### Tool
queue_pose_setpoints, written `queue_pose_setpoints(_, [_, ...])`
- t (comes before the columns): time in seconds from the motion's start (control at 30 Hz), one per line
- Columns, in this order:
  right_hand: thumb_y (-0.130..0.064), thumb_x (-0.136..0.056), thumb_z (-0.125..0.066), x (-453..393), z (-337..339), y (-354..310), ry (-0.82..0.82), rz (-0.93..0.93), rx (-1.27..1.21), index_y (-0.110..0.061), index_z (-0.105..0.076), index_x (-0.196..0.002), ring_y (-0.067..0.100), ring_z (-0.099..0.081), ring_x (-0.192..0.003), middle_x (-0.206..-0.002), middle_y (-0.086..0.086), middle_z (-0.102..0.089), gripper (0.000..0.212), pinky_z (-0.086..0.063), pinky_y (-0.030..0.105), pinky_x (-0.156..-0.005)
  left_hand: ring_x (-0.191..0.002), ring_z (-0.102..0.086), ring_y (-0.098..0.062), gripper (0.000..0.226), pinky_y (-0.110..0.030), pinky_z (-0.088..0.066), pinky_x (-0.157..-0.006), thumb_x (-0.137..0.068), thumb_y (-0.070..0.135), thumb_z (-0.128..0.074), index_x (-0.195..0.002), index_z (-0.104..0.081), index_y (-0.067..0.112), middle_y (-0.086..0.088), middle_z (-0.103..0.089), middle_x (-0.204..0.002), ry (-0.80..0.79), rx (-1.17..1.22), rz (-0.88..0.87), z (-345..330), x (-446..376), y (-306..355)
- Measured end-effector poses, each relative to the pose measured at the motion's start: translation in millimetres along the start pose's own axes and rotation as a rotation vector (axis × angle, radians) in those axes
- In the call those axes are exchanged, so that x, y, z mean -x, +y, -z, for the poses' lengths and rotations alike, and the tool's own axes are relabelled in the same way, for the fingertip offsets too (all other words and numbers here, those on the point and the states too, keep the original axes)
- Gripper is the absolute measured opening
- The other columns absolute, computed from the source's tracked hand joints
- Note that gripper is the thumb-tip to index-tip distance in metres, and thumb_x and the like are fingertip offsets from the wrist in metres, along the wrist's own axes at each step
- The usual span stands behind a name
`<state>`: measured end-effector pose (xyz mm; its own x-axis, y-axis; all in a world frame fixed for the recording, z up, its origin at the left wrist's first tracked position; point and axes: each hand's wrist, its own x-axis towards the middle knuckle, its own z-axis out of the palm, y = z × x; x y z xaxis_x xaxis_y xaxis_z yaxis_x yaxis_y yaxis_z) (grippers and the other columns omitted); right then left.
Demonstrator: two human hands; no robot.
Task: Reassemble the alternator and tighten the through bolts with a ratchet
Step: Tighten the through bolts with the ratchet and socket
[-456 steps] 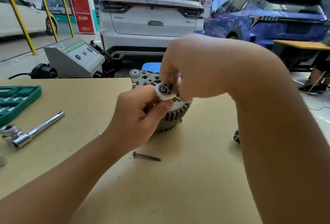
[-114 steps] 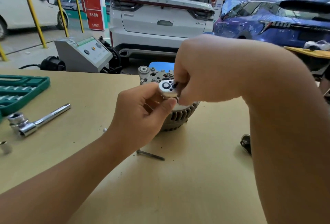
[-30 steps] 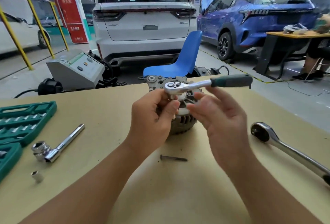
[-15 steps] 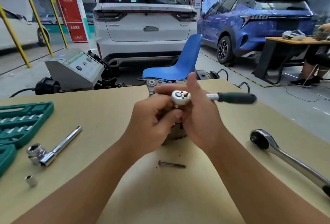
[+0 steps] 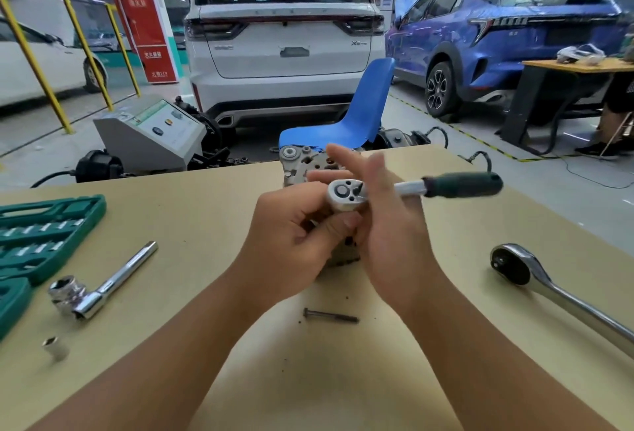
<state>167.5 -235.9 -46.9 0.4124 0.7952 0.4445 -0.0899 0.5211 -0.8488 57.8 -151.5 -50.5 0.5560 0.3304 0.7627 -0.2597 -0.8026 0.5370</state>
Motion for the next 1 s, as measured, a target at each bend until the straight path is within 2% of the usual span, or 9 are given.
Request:
queue_pose_setpoints(0.1, [-0.047, -0.093, -0.061, 6.8, -2.9, 4.7, -0.050, 0.232, 0.242, -0.026, -0.068, -0.133, 0.017, -0.071, -0.110, -0.115, -0.004, -0.075, 0.045, -0.059, 0.031, -0.090, -0.070, -0.064, -0.004, 0.021, -0.015, -0.047, -0.064, -0.093, -0.002, -0.062, -0.089, -0.069, 0.017, 0.021, -0.066, -0.083, -0.003, 0.026, -0.061, 1.3, -0.6, 2.8])
queue_pose_setpoints(0.17, [-0.053, -0.091, -0.064, 10.9, -7.7, 12.6, -0.040, 0.329, 0.354, -0.021, -0.067, -0.133, 0.020, -0.072, -0.105, -0.112, -0.003, -0.074, 0.053, -0.061, 0.037, -0.085, -0.069, -0.062, -0.006, 0.028, -0.015, -0.046, -0.064, -0.093, -0.008, -0.059, -0.081, -0.068, 0.016, 0.016, -0.065, -0.079, -0.023, -0.009, -0.084, 1.5, 0.9, 1.5])
queue_pose_setpoints(0.33, [-0.080, -0.085, -0.043, 6.0, -10.1, -2.4, 0.099, -0.030, -0.008, -0.026, -0.079, -0.104, 0.025, -0.076, -0.096, -0.104, 0.006, -0.078, 0.068, -0.064, 0.042, -0.067, -0.081, -0.067, -0.003, 0.016, -0.014, -0.050, -0.071, -0.099, 0.013, -0.062, -0.108, -0.071, 0.023, 0.024, -0.069, -0.094, -0.080, 0.008, 0.010, 3.2, -1.0, 3.6])
queue_pose_setpoints(0.47, [-0.048, -0.098, -0.052, 8.7, -6.7, -2.4, 0.056, 0.209, 0.187, -0.029, -0.074, -0.120, 0.011, -0.071, -0.104, -0.111, -0.008, -0.075, 0.037, -0.057, 0.020, -0.078, -0.074, -0.068, -0.009, 0.013, -0.017, -0.050, -0.067, -0.101, 0.009, -0.060, -0.105, -0.070, 0.016, 0.016, -0.070, -0.087, -0.011, 0.007, -0.026, -2.2, 2.4, 5.2])
queue_pose_setpoints(0.53, [-0.037, -0.098, -0.052, 10.0, -9.6, 3.3, 0.060, 0.312, 0.255, -0.018, -0.072, -0.124, 0.010, -0.071, -0.105, -0.111, -0.007, -0.075, 0.038, -0.056, 0.021, -0.084, -0.067, -0.066, -0.014, 0.012, -0.019, -0.049, -0.062, -0.101, 0.014, -0.060, -0.098, -0.071, 0.012, 0.010, -0.069, -0.079, 0.071, -0.020, -0.026, -6.4, 4.5, 4.9])
queue_pose_setpoints(0.67, [-0.046, -0.100, -0.055, 6.0, -11.0, -2.5, 0.037, 0.136, 0.151, -0.016, -0.076, -0.114, 0.020, -0.073, -0.103, -0.107, 0.003, -0.076, 0.039, -0.061, 0.033, -0.081, -0.066, -0.064, -0.006, 0.013, -0.014, -0.048, -0.062, -0.101, 0.017, -0.064, -0.094, -0.074, 0.012, 0.020, -0.067, -0.080, 0.142, -0.033, -0.002, -10.1, 4.7, 5.2])
queue_pose_setpoints(0.8, [-0.072, -0.083, -0.060, 4.6, -0.2, -12.4, 0.009, -0.093, -0.047, -0.020, -0.081, -0.100, 0.023, -0.075, -0.100, -0.104, 0.006, -0.078, 0.059, -0.061, 0.030, -0.072, -0.079, -0.070, -0.007, 0.010, -0.016, -0.052, -0.070, -0.099, 0.015, -0.067, -0.107, -0.073, 0.018, 0.015, -0.074, -0.092, 0.002, 0.027, 0.011, -3.2, 0.0, 7.2])
queue_pose_setpoints(0.9, [-0.049, -0.092, -0.064, 8.5, -1.3, -5.1, -0.003, 0.133, 0.170, -0.026, -0.075, -0.118, 0.012, -0.074, -0.099, -0.104, -0.008, -0.076, 0.036, -0.059, 0.021, -0.073, -0.070, -0.065, -0.005, 0.018, -0.015, -0.049, -0.064, -0.095, 0.011, -0.062, -0.097, -0.069, 0.027, 0.019, -0.068, -0.079, -0.032, 0.035, 0.010, 0.1, -1.5, 10.9])
queue_pose_setpoints(1.0, [-0.047, -0.089, -0.069, 10.4, -7.4, 7.4, -0.064, 0.322, 0.416, -0.035, -0.058, -0.134, 0.012, -0.071, -0.092, -0.097, -0.015, -0.069, 0.048, -0.058, 0.024, -0.078, -0.065, -0.060, -0.003, 0.018, -0.014, -0.045, -0.061, -0.092, 0.014, -0.064, -0.085, -0.062, 0.030, 0.018, -0.063, -0.073, -0.039, 0.010, 0.016, 1.2, -1.0, 13.7])
